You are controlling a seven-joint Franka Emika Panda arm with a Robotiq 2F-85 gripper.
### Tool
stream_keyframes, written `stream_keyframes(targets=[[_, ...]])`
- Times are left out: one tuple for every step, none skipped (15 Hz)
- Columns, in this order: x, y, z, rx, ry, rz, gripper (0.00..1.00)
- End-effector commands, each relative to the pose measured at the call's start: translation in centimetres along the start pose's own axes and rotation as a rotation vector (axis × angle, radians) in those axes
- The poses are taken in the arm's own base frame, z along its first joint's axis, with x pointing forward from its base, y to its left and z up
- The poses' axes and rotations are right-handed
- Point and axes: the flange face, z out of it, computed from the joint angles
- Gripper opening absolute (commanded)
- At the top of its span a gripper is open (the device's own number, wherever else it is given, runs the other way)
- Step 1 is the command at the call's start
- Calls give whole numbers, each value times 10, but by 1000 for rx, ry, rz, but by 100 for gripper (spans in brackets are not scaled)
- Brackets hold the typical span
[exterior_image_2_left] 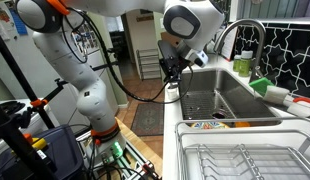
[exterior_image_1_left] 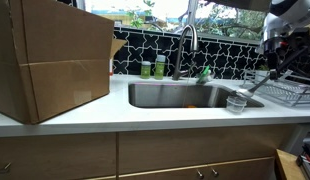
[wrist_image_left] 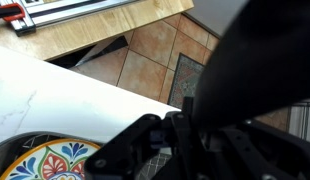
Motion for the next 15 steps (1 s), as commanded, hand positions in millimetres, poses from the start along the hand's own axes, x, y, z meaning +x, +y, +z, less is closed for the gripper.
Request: stream_keyframes(targets=[[-8, 1, 1, -29, 15, -12, 2], [-8, 0, 1, -31, 15, -13, 2], [-8, 0, 0, -33, 17, -14, 2], [-8, 0, 0, -34, 19, -15, 2], [-8, -1, -1, -34, 23, -15, 2], [-8, -1, -1, -35, 27, -16, 2], [-9, -1, -1, -37, 29, -18, 2], [-9, -2, -1, -38, 29, -19, 2], [-9, -2, -1, -40, 31, -21, 2], [-9, -3, -1, -41, 33, -22, 2], [-9, -3, -1, -42, 34, -23, 2], [-9, -4, -1, -43, 37, -24, 2], [-9, -4, -1, -44, 38, -26, 2], [-9, -5, 0, -47, 39, -28, 2], [-9, -6, 0, -49, 38, -31, 2]])
